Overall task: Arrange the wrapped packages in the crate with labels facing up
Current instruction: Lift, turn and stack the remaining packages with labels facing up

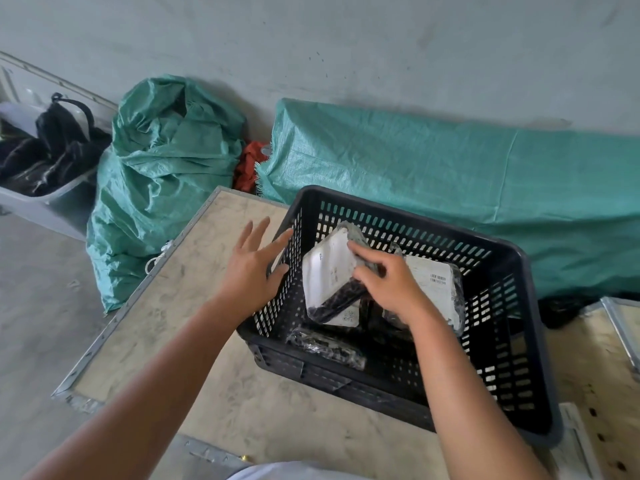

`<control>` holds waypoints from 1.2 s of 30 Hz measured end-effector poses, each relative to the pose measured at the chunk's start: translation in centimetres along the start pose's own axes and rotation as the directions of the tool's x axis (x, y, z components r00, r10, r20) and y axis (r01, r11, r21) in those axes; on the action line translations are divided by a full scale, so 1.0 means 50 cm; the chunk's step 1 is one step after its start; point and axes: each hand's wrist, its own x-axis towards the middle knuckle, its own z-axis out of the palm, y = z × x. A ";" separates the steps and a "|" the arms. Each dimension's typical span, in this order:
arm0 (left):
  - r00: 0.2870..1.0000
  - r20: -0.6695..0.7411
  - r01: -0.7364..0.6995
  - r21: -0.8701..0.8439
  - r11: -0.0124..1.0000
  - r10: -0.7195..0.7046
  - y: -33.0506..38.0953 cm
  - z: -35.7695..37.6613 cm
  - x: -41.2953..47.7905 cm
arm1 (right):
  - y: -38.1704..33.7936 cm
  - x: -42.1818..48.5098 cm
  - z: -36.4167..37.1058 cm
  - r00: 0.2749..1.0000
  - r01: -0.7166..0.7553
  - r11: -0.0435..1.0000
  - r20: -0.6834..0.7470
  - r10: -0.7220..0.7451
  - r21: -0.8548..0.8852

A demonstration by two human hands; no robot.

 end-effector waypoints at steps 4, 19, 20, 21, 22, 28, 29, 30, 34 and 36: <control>0.998 0.041 -0.029 -0.366 0.930 0.047 0.065 -0.031 0.030 | -0.060 -0.061 -0.090 0.993 0.112 0.994 0.041 -0.112 0.001; 0.868 0.461 0.364 -0.842 0.398 0.184 0.119 -0.010 0.072 | -0.065 -0.084 -0.186 0.963 0.254 0.898 -0.177 -0.202 0.359; 0.876 0.464 0.392 -0.844 0.367 0.132 0.117 0.001 0.076 | -0.059 -0.081 -0.176 0.958 0.261 0.899 -0.205 -0.198 0.352; 0.882 0.463 0.412 -0.846 0.340 0.083 0.116 0.013 0.081 | -0.054 -0.078 -0.165 0.956 0.265 0.903 -0.213 -0.201 0.338; 0.886 0.463 0.428 -0.846 0.318 0.040 0.115 0.025 0.087 | -0.046 -0.073 -0.153 0.957 0.263 0.910 -0.208 -0.203 0.321; 0.860 0.484 0.510 -0.809 0.292 -0.160 0.110 0.104 0.124 | 0.030 -0.016 -0.075 0.979 0.078 0.989 -0.195 -0.052 0.128; 0.865 0.469 0.501 -0.787 0.361 -0.179 0.110 0.119 0.127 | 0.042 -0.004 -0.063 0.979 0.037 0.993 -0.202 -0.013 0.116; 0.873 0.449 0.483 -0.742 0.466 -0.191 0.107 0.136 0.129 | 0.053 0.009 -0.051 0.979 -0.006 0.993 -0.200 0.030 0.117; 0.872 0.447 0.402 -0.419 0.814 -0.201 0.070 0.202 0.120 | 0.087 0.061 -0.001 0.977 -0.156 0.979 -0.123 0.172 0.128; 0.845 0.492 0.389 -0.298 0.871 -0.209 0.042 0.217 0.118 | 0.105 0.078 0.019 0.975 -0.191 0.978 -0.095 0.199 0.083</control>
